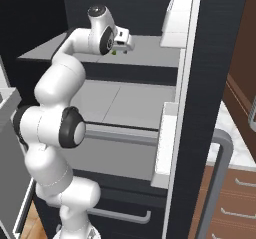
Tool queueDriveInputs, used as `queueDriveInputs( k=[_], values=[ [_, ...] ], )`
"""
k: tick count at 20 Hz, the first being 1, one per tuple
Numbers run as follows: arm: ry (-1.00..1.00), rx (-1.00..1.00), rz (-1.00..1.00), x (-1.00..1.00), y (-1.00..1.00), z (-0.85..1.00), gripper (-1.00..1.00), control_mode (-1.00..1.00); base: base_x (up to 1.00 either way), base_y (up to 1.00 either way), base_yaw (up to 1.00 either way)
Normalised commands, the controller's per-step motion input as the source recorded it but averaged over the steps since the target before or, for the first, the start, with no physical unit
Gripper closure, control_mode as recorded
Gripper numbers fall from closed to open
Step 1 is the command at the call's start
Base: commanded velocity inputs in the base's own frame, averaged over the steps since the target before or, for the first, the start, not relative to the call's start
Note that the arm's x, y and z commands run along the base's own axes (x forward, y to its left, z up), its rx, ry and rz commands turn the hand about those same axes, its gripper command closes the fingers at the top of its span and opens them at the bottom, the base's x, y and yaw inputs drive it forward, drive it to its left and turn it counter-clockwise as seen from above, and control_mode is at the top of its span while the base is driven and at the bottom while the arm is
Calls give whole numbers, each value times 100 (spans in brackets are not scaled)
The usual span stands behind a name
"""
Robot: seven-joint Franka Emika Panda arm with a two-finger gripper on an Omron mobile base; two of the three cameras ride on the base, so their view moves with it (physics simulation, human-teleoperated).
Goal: There is a bowl on the dining counter. Grab a lemon wedge from the fridge and place it in the bowl. Then get the liquor bottle and glass cup from the cabinet and place them next to the bowl.
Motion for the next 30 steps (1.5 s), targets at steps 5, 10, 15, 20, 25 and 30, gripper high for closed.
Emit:
queueDriveInputs(
  k=[5, 10, 15, 20, 25, 30],
  values=[
    [1, 0, 0, -16, 0, -27, -100, -100, 0, 0, 0],
    [4, 0, 0, -1, 6, -37, 100, -100, 0, 0, 0],
    [8, 0, 0, 0, 17, -37, 100, -100, 0, 0, 0],
    [4, 0, 0, -13, 10, -27, 100, -100, 0, 0, 0],
    [0, 0, 0, -49, 4, -10, 100, -100, 0, 0, 0],
    [-12, 5, 0, -97, 0, 1, 100, -100, 0, 0, 0]
  ],
)
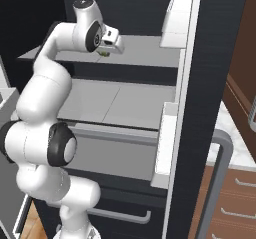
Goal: There is a bowl on the dining counter. Grab a lemon wedge from the fridge and place it in the bowl. Then get the liquor bottle and glass cup from the cabinet and place them next to the bowl.
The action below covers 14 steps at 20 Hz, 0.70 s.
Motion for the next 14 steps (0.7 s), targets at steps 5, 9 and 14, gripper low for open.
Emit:
queueDriveInputs(
  k=[5, 9, 14],
  values=[
    [-26, 10, 0, -100, -3, 9, 100, -100, 0, 0, 0],
    [-22, 5, 0, -100, 0, 0, 100, -100, 0, 0, 0],
    [-2, 0, 0, -100, 0, 5, 100, -100, 0, 0, 0]
  ],
)
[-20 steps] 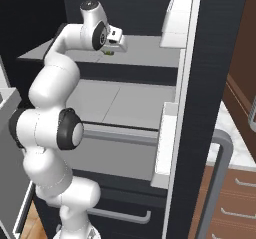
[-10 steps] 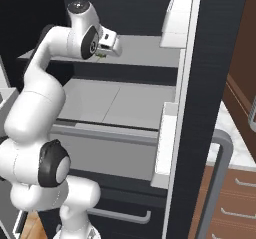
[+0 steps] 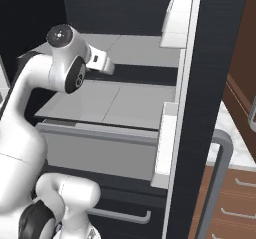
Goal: There is a bowl on the dining counter. Grab a lemon wedge from the fridge and place it in the bowl. Then get the liquor bottle and glass cup from the cabinet and place them next to the bowl.
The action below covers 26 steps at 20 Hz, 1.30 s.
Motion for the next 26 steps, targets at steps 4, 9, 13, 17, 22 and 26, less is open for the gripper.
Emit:
queueDriveInputs(
  k=[4, 9, 13, 17, 22, 26],
  values=[
    [3, 0, 0, -100, 0, 17, 100, -100, 0, 0, 0],
    [5, 0, 0, -100, 0, -2, 100, -100, 0, 0, 0],
    [4, 0, 0, -95, 0, -22, 100, -100, 0, 0, 0],
    [17, 0, 0, -22, 14, -22, 100, -100, 0, 0, 0],
    [26, 0, 0, 0, 5, -11, 100, -100, 0, 0, 0],
    [8, 0, 0, -23, 0, 0, 100, 100, -20, 0, 0]
  ],
)
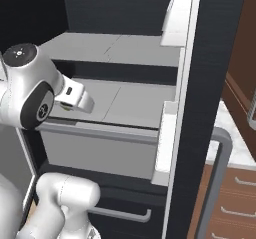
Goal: There is a bowl on the dining counter. Grab a lemon wedge from the fridge and place it in the bowl. Then get the liquor bottle and glass cup from the cabinet and place them next to the bowl.
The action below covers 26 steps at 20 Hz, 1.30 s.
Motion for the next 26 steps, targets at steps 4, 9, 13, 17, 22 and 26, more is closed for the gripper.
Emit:
queueDriveInputs(
  k=[4, 9, 13, 17, 22, 26],
  values=[
    [0, 0, 0, 0, 0, 0, 100, 100, -99, 0, 0],
    [0, 0, 0, 0, 0, 0, 100, 100, -93, 3, -1],
    [0, 0, 0, 0, 0, 0, 100, 100, -28, 1, -32],
    [0, 0, 0, 0, 0, 0, 100, 100, -2, -1, -70],
    [0, 0, 0, 0, 0, 0, 100, 100, -22, -18, -78],
    [0, 0, 0, 0, 0, 0, 100, 100, -43, -19, -79]
  ],
)
